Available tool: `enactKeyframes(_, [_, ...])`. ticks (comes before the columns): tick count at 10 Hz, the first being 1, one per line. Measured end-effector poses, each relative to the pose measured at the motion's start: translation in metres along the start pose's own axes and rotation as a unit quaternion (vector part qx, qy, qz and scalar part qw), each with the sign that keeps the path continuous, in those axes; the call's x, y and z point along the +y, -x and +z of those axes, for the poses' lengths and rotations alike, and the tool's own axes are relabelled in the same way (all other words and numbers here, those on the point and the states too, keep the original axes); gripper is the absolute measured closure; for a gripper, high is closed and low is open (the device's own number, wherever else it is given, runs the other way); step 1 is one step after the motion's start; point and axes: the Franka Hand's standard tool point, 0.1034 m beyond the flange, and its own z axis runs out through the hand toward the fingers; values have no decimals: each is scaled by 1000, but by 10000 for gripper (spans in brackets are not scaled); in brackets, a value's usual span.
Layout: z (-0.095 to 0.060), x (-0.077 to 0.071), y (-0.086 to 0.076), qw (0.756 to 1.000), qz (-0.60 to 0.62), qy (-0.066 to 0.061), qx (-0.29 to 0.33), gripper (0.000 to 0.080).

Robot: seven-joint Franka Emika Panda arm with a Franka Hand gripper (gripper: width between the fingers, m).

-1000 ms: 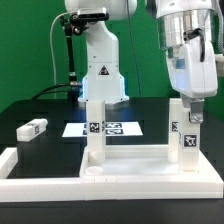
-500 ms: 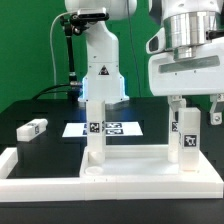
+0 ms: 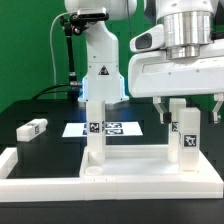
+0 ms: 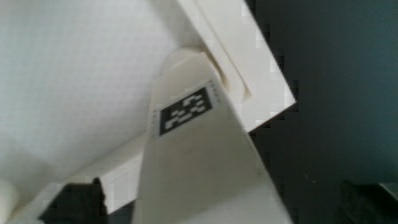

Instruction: Assemble desk

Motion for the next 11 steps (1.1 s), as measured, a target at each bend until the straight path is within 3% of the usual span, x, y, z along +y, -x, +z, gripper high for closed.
enactKeyframes(3, [0,0,0,1000,0,0,0,150])
enactKeyframes(5, [0,0,0,1000,0,0,0,385])
enactKeyframes(6, [0,0,0,1000,0,0,0,385])
enactKeyframes(7, [0,0,0,1000,0,0,0,504])
enactKeyframes(8, [0,0,0,1000,0,0,0,504])
enactKeyframes(9, [1,4,-4,994,-107,2,0,504])
enactKeyframes(10, [1,6,-7,1000,-19,7,-10,504])
enactKeyframes(11, [2,7,-11,995,91,21,-18,504])
